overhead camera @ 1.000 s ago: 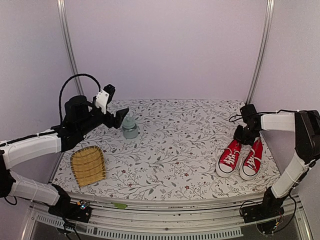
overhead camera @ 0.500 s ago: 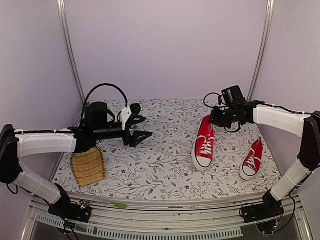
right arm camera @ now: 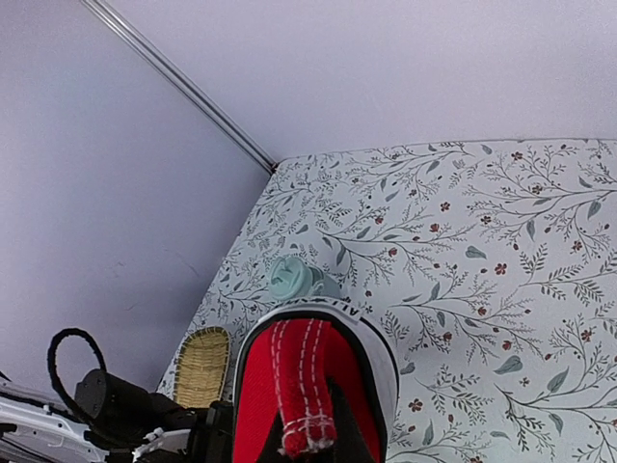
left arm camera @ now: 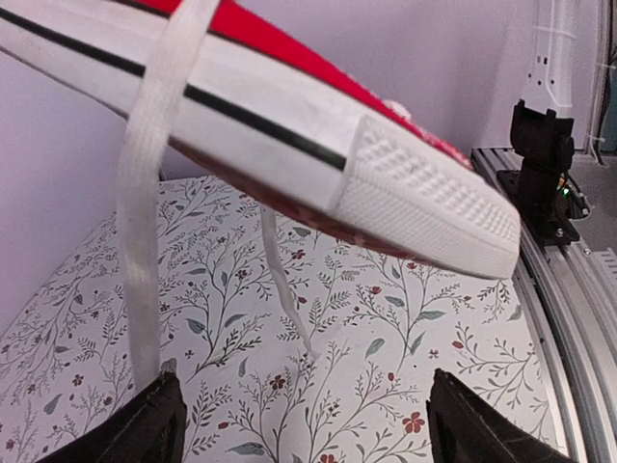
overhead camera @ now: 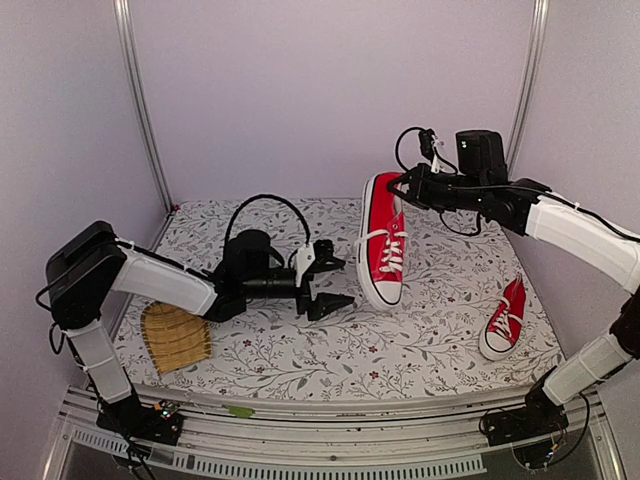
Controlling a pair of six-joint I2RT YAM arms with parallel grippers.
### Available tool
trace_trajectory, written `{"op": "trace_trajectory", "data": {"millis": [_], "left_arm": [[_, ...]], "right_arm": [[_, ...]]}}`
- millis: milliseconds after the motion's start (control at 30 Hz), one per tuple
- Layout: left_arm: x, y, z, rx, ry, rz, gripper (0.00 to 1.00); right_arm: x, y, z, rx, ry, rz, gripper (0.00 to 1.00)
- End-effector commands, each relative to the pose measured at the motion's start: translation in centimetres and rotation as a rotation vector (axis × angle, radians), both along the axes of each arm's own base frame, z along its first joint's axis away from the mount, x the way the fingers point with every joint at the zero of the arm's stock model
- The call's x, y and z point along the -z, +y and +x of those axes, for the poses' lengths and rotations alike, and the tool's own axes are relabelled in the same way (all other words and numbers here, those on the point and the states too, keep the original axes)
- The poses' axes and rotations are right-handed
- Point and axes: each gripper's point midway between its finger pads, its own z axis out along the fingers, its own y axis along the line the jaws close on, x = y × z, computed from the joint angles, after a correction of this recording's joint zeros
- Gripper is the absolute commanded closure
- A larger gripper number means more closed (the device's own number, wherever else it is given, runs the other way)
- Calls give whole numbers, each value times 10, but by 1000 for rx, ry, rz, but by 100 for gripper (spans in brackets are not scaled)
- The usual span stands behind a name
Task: Tie the shoes
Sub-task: Pick up the shoelace.
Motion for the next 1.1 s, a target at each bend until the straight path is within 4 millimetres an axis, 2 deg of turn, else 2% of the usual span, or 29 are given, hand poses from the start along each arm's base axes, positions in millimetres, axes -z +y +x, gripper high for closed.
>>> {"op": "trace_trajectory", "data": {"millis": [0,33,100,200,367,467,600,667,700,733,767,800,833,933,1067], "left_arm": [[-24,-20,3,-9,-104,-136,13],[-20,-23,2,-5,-117,-136,13],[-16,-22,13,-74,-132,-143,15],[-13,-18,28,-161,-141,-155,22],[-10,-17,18,-122,-166,-162,31],[-9,-15,16,-120,-165,-173,30],[-13,-21,25,-142,-140,-187,28],[0,-25,32,-159,-113,-176,30],[3,-25,33,-165,-112,-172,33],[4,-25,35,-175,-113,-171,43],[4,-24,37,-183,-118,-170,66],[4,-23,37,-192,-121,-169,95],[3,-20,37,-203,-125,-171,100],[-15,-5,27,-214,-143,-193,100],[-26,20,25,-298,-113,-154,100]], "right_arm": [[-73,10,-15,-57,-154,142,99],[-75,10,-16,-60,-159,148,99],[-80,11,-18,-67,-169,162,99],[-88,11,-22,-82,-179,175,99],[-104,8,-28,-89,-216,181,99],[-114,5,-31,-89,-241,186,99],[-119,4,-34,-96,-251,196,99],[-121,5,-35,-98,-253,200,99],[-120,6,-35,-105,-251,203,99],[-121,6,-36,-112,-252,207,99],[-121,7,-37,-116,-251,208,99],[-121,6,-37,-114,-251,206,99],[-120,4,-36,-100,-246,197,99],[-103,-16,-21,38,-211,101,99],[-60,-73,5,369,-120,-140,99]]}}
